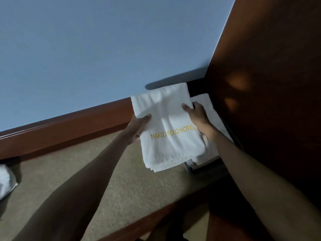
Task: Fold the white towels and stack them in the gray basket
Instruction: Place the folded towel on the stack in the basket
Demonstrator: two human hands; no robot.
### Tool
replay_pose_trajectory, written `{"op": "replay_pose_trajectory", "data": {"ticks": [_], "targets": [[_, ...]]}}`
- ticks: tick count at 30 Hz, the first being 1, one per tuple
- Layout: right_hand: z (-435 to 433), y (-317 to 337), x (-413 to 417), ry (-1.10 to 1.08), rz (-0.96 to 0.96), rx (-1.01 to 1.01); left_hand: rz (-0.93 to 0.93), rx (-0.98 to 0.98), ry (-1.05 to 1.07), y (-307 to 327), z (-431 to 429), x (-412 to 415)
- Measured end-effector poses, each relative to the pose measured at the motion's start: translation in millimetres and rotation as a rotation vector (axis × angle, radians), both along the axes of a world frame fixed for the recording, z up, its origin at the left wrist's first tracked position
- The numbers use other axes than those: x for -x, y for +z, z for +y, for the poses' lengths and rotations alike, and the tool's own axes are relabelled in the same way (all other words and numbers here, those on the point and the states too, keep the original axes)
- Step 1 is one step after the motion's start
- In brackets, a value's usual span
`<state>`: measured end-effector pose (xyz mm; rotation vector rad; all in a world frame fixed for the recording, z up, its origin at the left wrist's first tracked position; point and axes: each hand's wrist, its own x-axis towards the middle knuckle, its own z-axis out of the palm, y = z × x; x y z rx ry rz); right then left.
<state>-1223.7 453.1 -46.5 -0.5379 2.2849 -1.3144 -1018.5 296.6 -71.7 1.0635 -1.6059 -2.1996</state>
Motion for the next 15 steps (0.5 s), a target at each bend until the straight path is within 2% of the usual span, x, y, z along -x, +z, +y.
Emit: {"op": "replay_pose_trajectory", "data": {"ticks": [5, 8, 15], "targets": [[51.4, 3.2, 85.5, -0.085, -0.021, 0.010, -0.013, -0.039, -0.099, 3.2, 46.1, 88.0], [76.0, 0.8, 122.5, -0.098, 0.030, -0.037, -0.039, -0.082, -0.083, -15.4, 66.5, 125.7], [96.2, -42.2, 161.5, -0.067, 0.036, -0.132, -0.104, -0.159, -0.074, -35.6, 95.4, 149.6]]}}
